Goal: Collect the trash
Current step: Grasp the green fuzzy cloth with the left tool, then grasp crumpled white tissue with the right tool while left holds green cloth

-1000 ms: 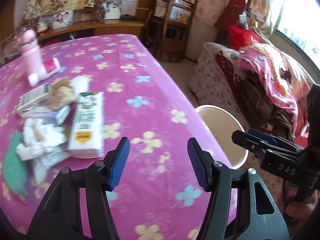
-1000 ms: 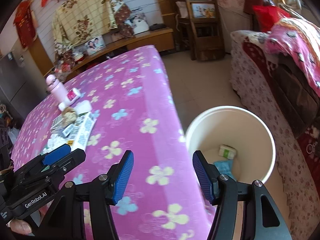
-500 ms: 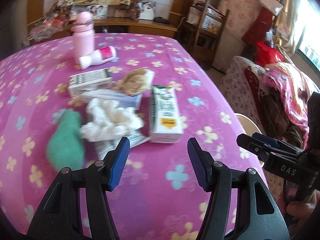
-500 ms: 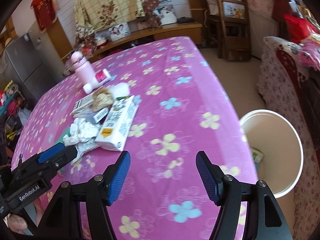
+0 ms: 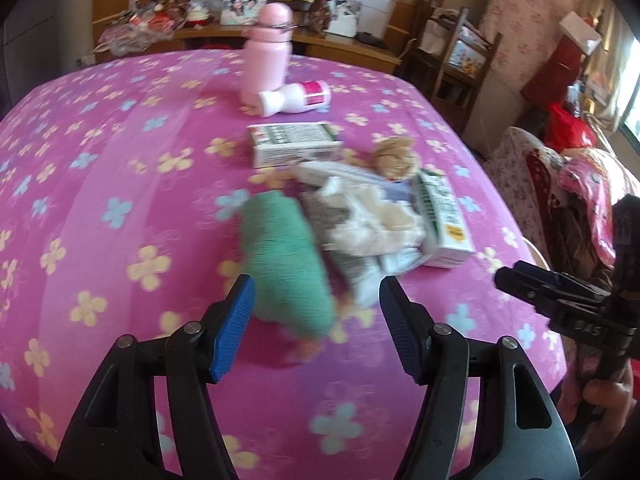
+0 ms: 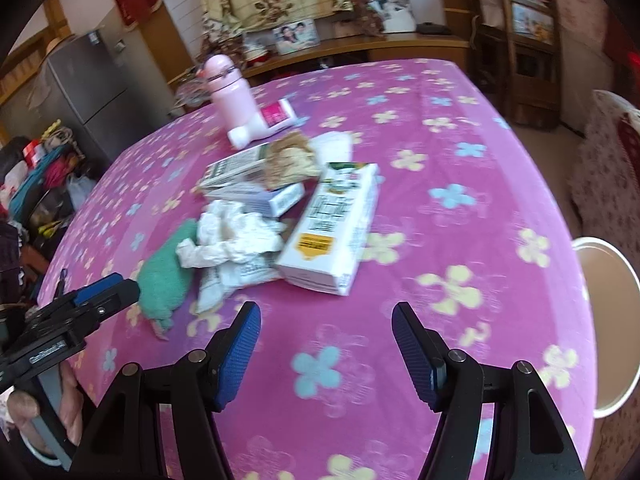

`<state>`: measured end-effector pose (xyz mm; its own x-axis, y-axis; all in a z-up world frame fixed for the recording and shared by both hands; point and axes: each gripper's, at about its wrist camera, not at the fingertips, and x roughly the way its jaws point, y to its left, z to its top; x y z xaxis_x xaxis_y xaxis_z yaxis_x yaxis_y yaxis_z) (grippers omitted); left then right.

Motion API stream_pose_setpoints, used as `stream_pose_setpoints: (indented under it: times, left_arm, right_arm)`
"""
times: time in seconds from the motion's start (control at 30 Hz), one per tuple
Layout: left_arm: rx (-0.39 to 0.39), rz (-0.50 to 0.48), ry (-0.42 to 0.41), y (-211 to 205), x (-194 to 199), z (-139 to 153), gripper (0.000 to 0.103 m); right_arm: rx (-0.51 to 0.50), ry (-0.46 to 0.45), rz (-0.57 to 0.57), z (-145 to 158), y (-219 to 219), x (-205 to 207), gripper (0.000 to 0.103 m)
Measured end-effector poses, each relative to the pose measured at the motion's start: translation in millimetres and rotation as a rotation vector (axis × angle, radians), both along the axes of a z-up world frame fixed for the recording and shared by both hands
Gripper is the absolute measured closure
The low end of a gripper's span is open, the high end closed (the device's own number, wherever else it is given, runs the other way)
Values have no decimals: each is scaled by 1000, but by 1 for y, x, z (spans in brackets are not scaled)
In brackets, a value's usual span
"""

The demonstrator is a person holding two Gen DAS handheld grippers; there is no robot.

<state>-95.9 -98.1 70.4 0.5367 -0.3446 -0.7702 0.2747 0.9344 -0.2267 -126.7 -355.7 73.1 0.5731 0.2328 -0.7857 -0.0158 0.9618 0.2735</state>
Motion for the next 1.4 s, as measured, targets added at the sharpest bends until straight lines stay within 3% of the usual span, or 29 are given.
stream_pose_setpoints:
  times: [0.27,0.4,0.43,0.47,0.57,0.7,0.73,0.8,0.97,1.4]
  left_arm:
    - [-1,46,56,9,29,-22,39]
    - [-42,21,112,7,41,-38,40]
    - [-67,13,127,9,42,-41,46]
    - [-86,0,133,9,42,-40,59]
    - [-70,-10,121,12,38,-35,62]
    - [-38,22,83,30,32,-26,63]
    - [-40,31,81,35,31,-25,63]
    - [-27,45,63,40,28,-21,63]
    - [-32,33,35,38,21,-12,63]
    - [-50,-39,-29,-7,-4,16,63]
  right_arm:
    - [16,-11,54,4,24,19,37]
    - [9,-21,101,6,42,35,37]
    - [10,-24,112,5,47,40,37]
    - [8,-26,126,5,53,46,37]
    - [-9,-15,163,0,68,62,31]
    - [-34,26,202,-17,88,86,31]
    - [-37,35,207,-21,90,88,33]
    - [-55,45,204,-28,94,91,62]
    - [-43,-18,219,-14,88,75,83]
    - [2,-104,165,26,41,17,86]
